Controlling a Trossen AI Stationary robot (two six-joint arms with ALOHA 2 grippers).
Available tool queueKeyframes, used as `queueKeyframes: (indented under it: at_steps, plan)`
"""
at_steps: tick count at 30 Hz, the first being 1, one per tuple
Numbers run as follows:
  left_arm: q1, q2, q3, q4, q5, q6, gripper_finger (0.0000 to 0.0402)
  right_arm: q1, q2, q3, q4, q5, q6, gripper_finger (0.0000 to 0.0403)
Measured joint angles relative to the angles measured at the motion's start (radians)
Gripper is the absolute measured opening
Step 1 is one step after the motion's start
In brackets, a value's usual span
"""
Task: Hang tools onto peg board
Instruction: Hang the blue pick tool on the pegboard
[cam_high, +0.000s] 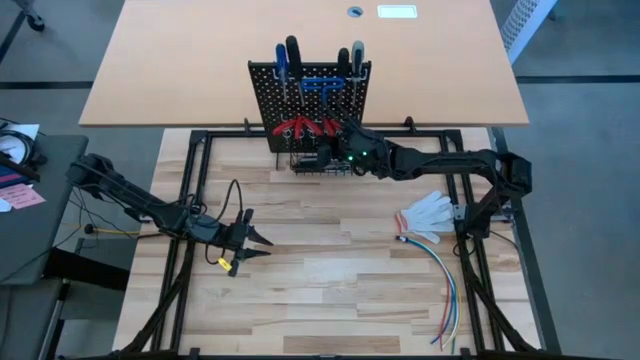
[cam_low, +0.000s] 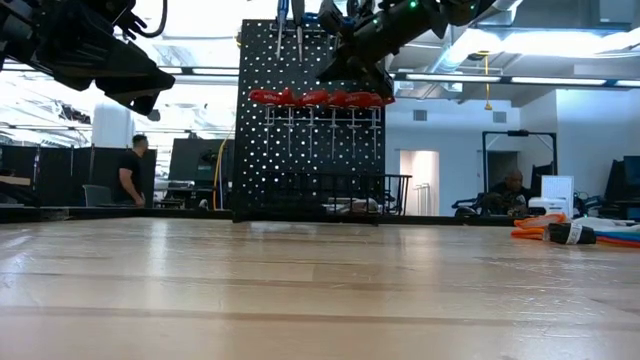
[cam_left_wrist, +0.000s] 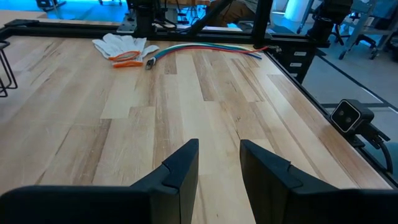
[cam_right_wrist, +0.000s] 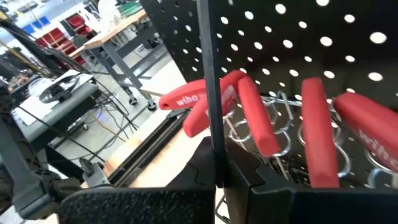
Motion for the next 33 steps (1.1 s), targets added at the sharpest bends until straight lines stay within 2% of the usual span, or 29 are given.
queueKeyframes:
  at_steps: [11, 20, 25, 33]
  plan:
    - [0.0, 0.0, 0.0, 0.0, 0.0, 0.0, 0.0111, 0.006, -0.005, 0.006, -0.148, -0.002, 0.084, 0.0011]
    - [0.0, 0.0, 0.0, 0.0, 0.0, -0.006, 0.0111, 0.003, -0.005, 0.006, -0.164, 0.011, 0.103, 0.0016]
    - [0.0, 0.0, 0.0, 0.0, 0.0, -0.007, 0.0111, 0.002, -0.002, 0.002, -0.188, 0.019, 0.115, 0.0057]
    - [0.0, 0.0, 0.0, -0.001, 0.0, -0.019, 0.0111, -0.003, -0.001, 0.0, -0.258, 0.002, -0.024, 0.0155]
